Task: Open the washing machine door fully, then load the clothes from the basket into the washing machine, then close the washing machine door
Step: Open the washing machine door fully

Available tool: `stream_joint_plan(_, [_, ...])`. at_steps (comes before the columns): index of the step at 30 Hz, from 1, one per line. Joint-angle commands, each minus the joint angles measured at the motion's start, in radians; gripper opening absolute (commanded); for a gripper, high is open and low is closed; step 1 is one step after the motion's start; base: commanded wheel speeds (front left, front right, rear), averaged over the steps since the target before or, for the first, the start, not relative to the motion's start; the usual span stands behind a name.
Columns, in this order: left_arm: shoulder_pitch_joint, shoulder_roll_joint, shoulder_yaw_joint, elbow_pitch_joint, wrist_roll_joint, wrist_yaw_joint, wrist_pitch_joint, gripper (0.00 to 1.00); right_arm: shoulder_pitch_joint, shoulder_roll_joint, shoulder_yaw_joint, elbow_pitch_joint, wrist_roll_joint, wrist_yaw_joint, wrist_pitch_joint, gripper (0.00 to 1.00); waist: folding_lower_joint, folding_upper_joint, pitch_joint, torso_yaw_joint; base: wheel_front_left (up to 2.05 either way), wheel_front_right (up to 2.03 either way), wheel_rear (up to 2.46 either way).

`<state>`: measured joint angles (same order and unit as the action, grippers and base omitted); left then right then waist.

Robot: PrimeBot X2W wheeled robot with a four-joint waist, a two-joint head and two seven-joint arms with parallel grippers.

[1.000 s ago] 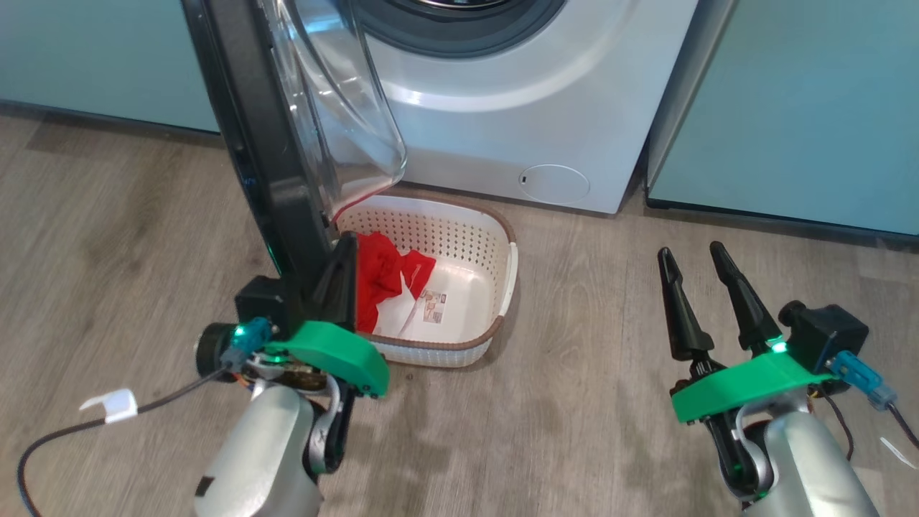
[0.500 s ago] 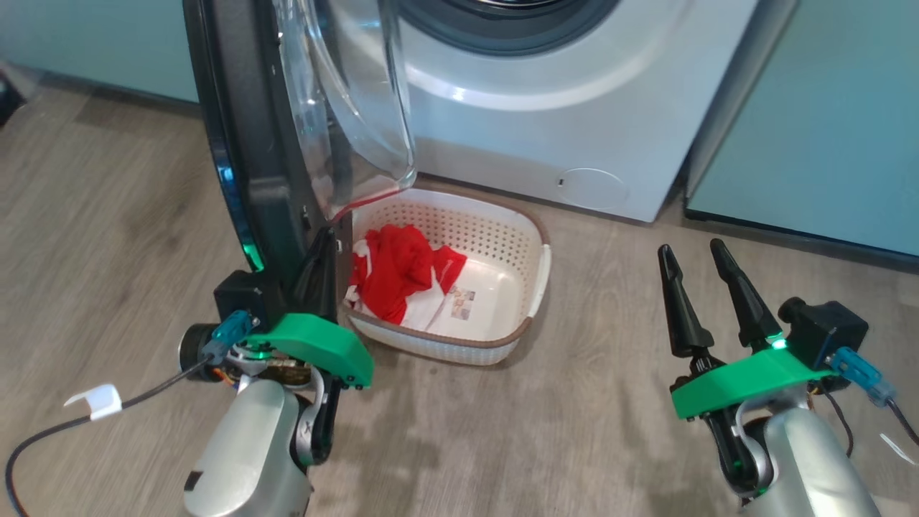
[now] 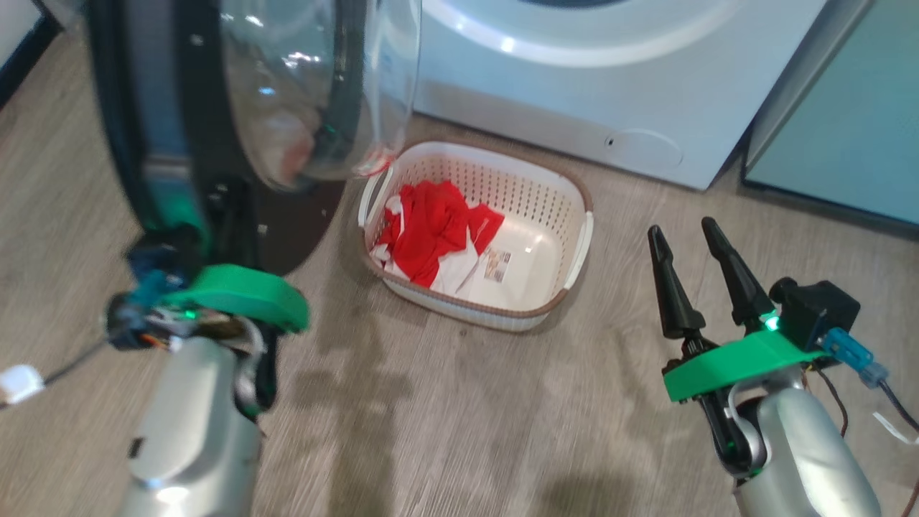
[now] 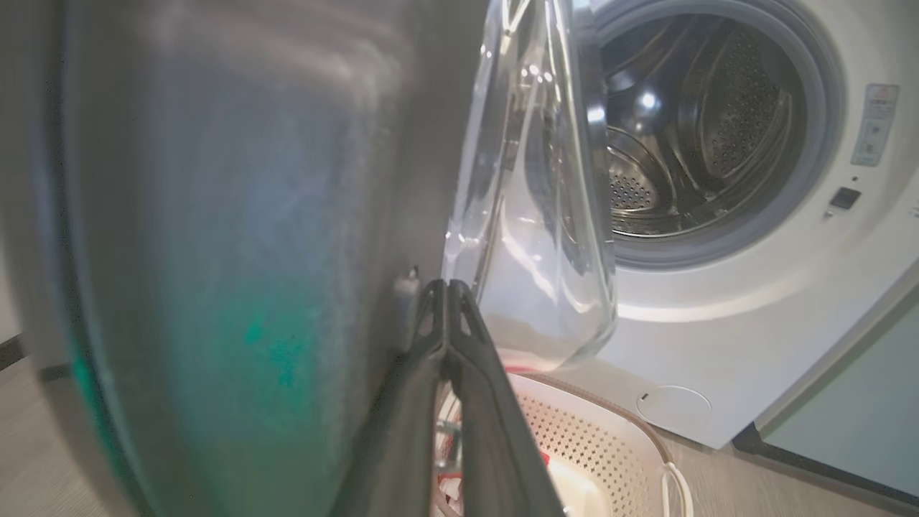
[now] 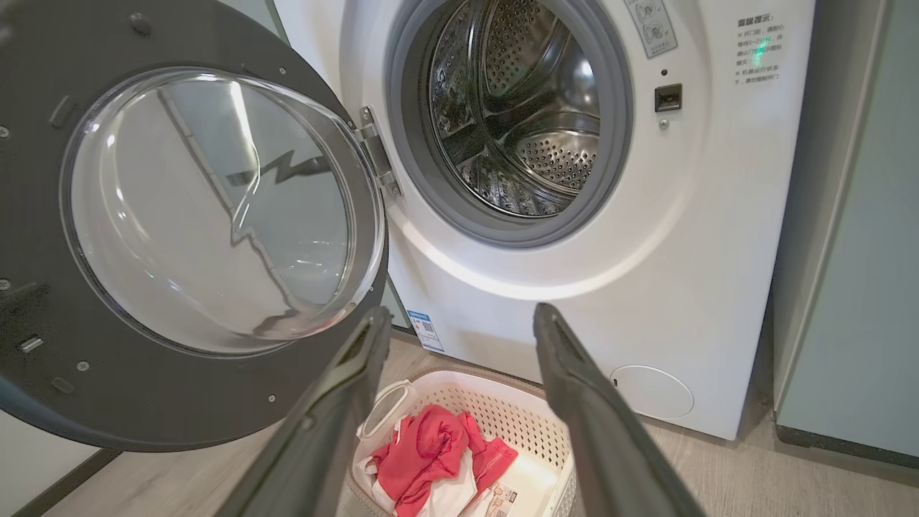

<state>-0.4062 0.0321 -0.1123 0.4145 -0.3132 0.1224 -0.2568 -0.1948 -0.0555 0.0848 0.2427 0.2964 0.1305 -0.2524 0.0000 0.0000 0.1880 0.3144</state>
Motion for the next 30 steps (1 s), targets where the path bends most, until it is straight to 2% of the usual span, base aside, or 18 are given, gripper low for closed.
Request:
stream_joint_plan(1, [-0.051, 0.018, 0.057, -0.024, 0.005, -0.004, -0.005, 0.0, -0.034, 0.005, 0.025, -0.032, -0.009, 0.0, -0.009, 1.0, 0.0, 0.0, 0.02, 0.006, 0.0, 0.0, 0.0])
stream_joint_plan(14, [-0.149, 0.042, 0.354, 0.02, 0.046, -0.089, -0.005, 0.0, -0.095, -0.019, -0.005, -0.039, -0.044, 0.0, -0.009, 1.0, 0.0, 0.0, 0.128, -0.001, 0.0, 0.0, 0.0])
stream_joint_plan(20, [-0.211, 0.069, 0.446, 0.045, 0.073, -0.108, -0.005, 0.0, -0.117, -0.042, -0.002, -0.042, -0.053, 0.0, -0.009, 1.0, 0.0, 0.0, 0.177, -0.008, 0.0, 0.0, 0.0])
stream_joint_plan(30, [-0.31, 0.147, 0.584, 0.087, 0.109, -0.13, -0.005, 0.0, -0.122, -0.086, 0.003, -0.044, -0.061, 0.0, -0.006, 1.0, 0.0, 0.0, 0.228, -0.016, 0.0, 0.0, 0.0])
